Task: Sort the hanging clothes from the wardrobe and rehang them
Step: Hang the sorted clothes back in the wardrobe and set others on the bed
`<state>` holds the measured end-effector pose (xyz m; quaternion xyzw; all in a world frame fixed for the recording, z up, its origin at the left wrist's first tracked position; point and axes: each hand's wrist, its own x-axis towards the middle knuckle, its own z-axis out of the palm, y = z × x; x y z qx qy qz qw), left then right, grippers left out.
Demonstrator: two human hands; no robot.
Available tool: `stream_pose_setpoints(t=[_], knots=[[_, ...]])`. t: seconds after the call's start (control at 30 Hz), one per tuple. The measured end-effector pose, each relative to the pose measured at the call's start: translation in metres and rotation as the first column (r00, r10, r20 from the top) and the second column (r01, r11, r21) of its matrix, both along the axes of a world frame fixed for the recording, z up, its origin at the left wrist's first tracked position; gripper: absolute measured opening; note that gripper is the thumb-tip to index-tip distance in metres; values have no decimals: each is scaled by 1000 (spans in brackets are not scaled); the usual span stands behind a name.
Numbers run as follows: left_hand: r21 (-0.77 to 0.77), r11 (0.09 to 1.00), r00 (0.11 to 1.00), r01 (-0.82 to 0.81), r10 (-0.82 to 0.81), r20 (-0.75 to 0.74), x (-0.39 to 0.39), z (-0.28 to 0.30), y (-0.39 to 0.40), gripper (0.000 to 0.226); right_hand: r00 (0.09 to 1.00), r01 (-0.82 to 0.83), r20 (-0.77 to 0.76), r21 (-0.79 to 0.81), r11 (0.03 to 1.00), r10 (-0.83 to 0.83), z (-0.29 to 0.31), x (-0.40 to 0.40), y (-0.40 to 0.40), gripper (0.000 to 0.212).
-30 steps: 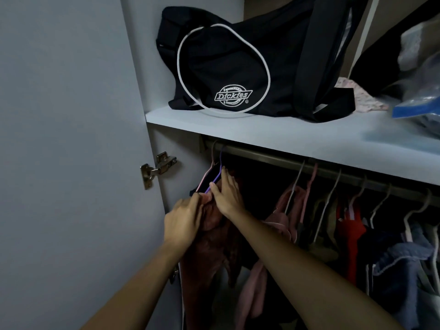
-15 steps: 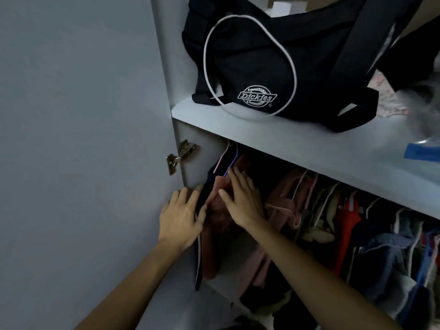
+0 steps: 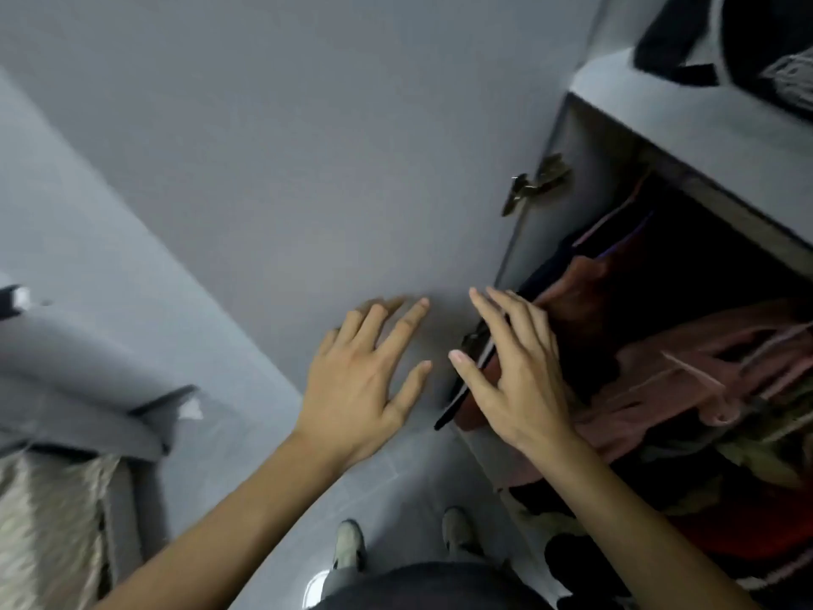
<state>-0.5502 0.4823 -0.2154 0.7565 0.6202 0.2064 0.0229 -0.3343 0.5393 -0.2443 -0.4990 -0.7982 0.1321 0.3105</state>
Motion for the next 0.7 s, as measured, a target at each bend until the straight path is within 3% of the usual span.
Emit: stream_pose_setpoints(t=[0.13,0.27,0.47,0.7], knots=[[-46,964,965,-260,262,28,-22,2,-72,61,965,-260,-49,-16,966,259,1,-40,-18,66],[-67,857,853,-510,515,85,-40,0,-147,62,858,-512,-20,-89,854,513,-3,-95,-50,68],[-78,566,560,-821,824,87,-92,-6,-271,65,624,-769,47,-146,623,780,6,-198,-125,73],[-76,218,208,-973,970,126,-158,-10,-441,66,343,-926,86,-138,352,935,11,-327,-270,73]])
